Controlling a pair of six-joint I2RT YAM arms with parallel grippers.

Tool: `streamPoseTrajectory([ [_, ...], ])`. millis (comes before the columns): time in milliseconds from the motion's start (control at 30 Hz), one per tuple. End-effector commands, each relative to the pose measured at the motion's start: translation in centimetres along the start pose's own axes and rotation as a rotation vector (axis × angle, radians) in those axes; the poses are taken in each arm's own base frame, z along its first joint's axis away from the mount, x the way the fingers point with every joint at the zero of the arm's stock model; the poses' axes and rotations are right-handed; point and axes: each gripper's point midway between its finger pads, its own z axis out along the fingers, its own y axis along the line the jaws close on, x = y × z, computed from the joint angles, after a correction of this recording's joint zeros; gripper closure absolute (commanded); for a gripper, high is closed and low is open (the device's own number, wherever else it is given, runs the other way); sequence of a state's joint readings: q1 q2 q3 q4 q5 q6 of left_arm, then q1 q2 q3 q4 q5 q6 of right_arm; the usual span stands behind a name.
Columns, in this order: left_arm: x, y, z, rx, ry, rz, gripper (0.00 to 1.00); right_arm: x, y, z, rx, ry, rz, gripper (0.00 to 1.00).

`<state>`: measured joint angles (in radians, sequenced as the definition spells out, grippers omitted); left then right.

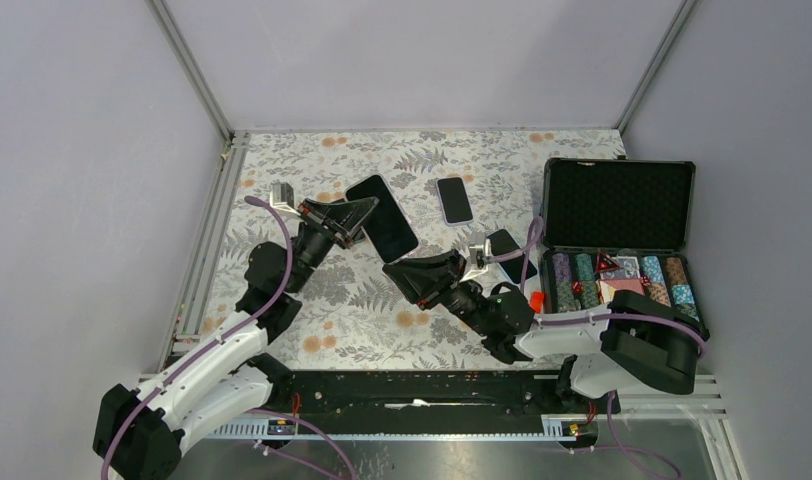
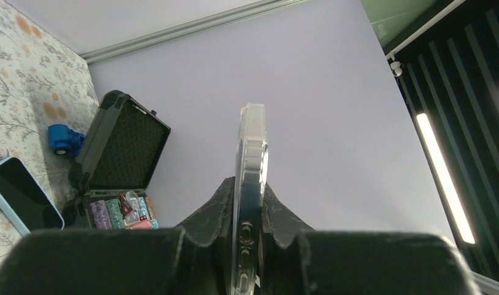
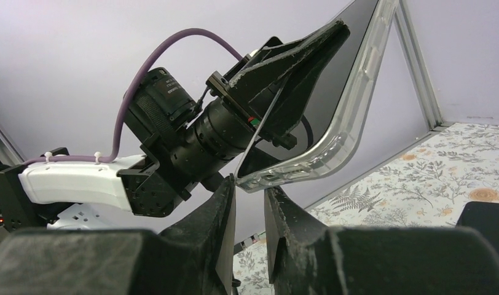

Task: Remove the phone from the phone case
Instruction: Remove the phone case from the phone.

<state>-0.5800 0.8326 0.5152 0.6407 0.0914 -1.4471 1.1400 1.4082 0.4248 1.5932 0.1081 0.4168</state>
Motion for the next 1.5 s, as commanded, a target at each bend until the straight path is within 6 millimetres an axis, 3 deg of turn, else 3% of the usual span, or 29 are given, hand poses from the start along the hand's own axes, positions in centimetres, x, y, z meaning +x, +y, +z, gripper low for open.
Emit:
streamPoseTrajectory([
  [0,1.5,-12.8,-2.9,0.39,0.121,-0.108,1.0,7.7,-10.4,-4.3,0.368,0.271,-0.219,0.82],
  [233,1.9,-13.1,-2.9,0.398,0.143,-0.08,1.0,8.9,-11.0,-4.7,0.358,0.302,-0.245,0.8],
  [467,1.8,-12.2,-2.7,0.38,0.128,-0.064,1.0,6.1,-8.5,-4.0,0.253,0.214,-0.142,0.73],
  [567,1.6,-11.6,-2.4,0.363,0.111,-0.054,1.0,4.8,-6.7,-3.7,0.192,0.189,-0.108,0.62],
  [700,1.5,-10.9,-1.8,0.346,0.105,-0.048,1.0,3.5,-2.5,-2.8,0.01,0.185,-0.053,0.33],
  [800,1.6,-10.6,-1.4,0.362,0.104,-0.025,1.0,1.7,1.1,-2.2,-0.133,0.17,-0.005,0.26],
  [967,2.1,-11.0,-1.1,0.397,0.118,0.086,1.0,-2.6,4.1,-2.1,-0.219,0.071,0.0,0.23],
  [1200,2.6,-11.2,-0.9,0.425,0.142,0.098,1.0,-5.4,3.7,-1.2,-0.127,0.036,-0.009,0.22],
  [1467,2.7,-11.1,-0.5,0.44,0.158,0.067,1.0,-5.5,3.6,-0.4,-0.103,0.032,0.051,0.25],
])
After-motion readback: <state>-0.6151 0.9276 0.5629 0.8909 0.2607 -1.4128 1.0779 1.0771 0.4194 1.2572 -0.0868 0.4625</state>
